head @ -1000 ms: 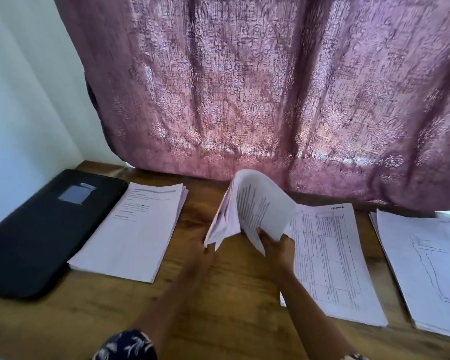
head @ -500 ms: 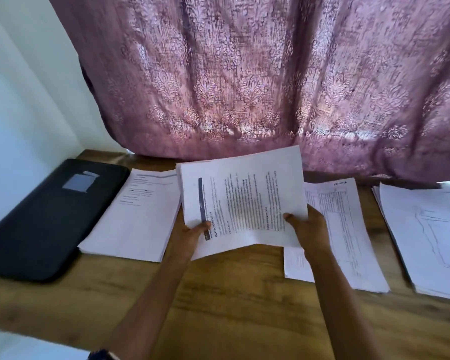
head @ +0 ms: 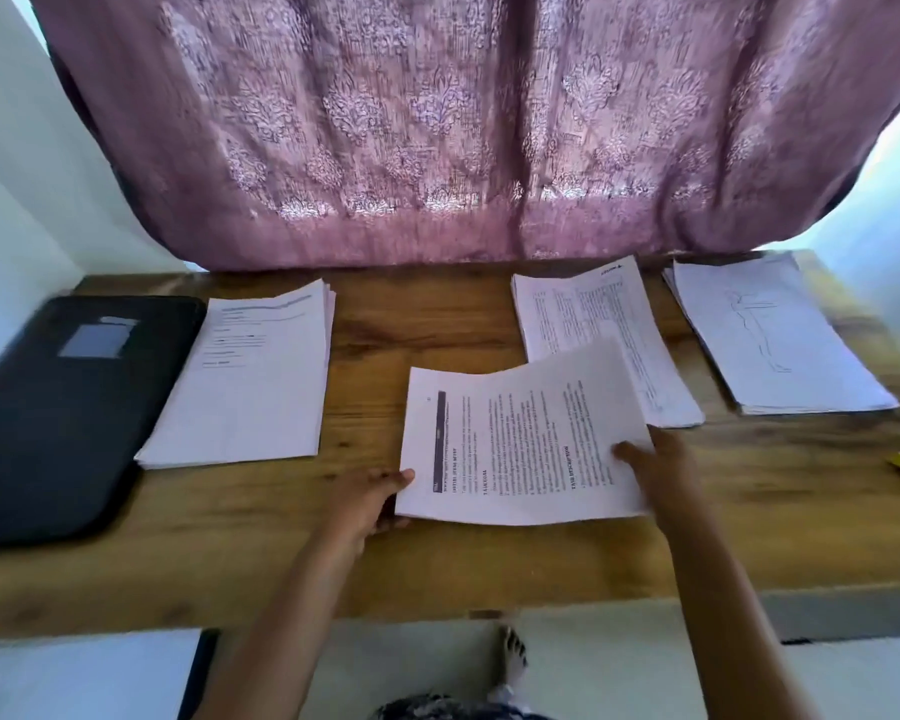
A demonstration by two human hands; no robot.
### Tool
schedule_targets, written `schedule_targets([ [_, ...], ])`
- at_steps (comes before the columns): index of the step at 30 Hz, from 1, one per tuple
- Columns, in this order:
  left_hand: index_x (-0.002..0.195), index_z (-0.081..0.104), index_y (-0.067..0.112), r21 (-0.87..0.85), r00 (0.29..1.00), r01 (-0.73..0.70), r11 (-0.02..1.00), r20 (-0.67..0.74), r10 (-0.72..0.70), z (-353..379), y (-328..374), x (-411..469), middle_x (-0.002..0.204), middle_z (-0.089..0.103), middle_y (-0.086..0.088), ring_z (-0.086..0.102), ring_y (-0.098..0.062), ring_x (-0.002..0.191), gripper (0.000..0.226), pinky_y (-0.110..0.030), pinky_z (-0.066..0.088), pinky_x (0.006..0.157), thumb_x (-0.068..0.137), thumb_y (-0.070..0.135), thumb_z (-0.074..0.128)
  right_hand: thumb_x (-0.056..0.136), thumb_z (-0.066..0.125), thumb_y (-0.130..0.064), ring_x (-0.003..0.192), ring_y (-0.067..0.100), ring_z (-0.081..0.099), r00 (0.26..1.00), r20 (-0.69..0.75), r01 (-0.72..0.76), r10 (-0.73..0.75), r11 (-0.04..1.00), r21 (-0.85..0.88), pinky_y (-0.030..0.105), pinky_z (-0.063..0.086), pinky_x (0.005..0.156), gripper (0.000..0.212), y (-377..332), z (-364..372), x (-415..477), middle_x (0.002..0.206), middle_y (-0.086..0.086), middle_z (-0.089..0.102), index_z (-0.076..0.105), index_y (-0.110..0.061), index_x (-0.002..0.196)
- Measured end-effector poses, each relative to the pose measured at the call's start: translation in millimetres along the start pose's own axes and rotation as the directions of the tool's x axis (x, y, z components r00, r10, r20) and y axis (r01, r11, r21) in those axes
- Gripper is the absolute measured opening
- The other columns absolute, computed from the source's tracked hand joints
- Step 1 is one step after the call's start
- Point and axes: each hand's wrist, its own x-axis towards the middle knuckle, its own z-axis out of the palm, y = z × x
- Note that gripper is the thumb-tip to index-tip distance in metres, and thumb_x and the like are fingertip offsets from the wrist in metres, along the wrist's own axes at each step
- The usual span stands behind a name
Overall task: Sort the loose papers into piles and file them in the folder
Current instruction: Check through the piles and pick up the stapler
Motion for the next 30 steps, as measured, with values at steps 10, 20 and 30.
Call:
schedule_targets([
  [10, 0.084, 0.063, 0.003, 0.026, 0.995, 0.101, 0.995, 0.009, -0.101, -4, -19, -19, 0.08, 0.069, -0.011, 0.064, -0.018, 0.066, 0.007, -0.022, 0.053, 0.046, 0.084, 0.002, 0.07, 0.084, 0.062, -0.011, 0.089, 0.03, 0.066, 1.0, -0.008, -0.018, 0.017, 0.997, -0.075, 0.046, 0.054, 0.084, 0.034, 15, -12, -15, 0.106, 0.008, 0.07, 0.065, -0.013, 0.117],
  [20, 0.079, 0.063, 0.004, 0.028, 0.994, 0.111, 0.993, -0.024, -0.111, -2, -21, -19, 0.077, 0.07, -0.01, 0.066, -0.017, 0.066, 0.01, -0.022, 0.054, 0.047, 0.081, 0.0, 0.072, 0.087, 0.062, -0.014, 0.091, 0.032, 0.064, 0.999, -0.022, -0.038, 0.034, 0.971, -0.237, 0.042, 0.054, 0.079, 0.037, 16, -7, -17, 0.116, 0.015, 0.066, 0.057, -0.009, 0.123],
  [30, 0.073, 0.063, 0.004, -0.02, 0.994, 0.101, 0.995, -0.032, -0.101, 1, -22, -16, 0.062, 0.068, -0.004, 0.064, -0.013, 0.057, 0.013, -0.021, 0.054, 0.045, 0.081, -0.004, 0.071, 0.097, 0.015, -0.056, 0.147, 0.016, -0.01, 0.802, 0.502, 0.597, -0.323, 0.43, -0.677, 0.042, -0.012, 0.115, 0.072, 5, 139, -88, 0.16, 0.0, -0.011, -0.004, -0.015, 0.153],
])
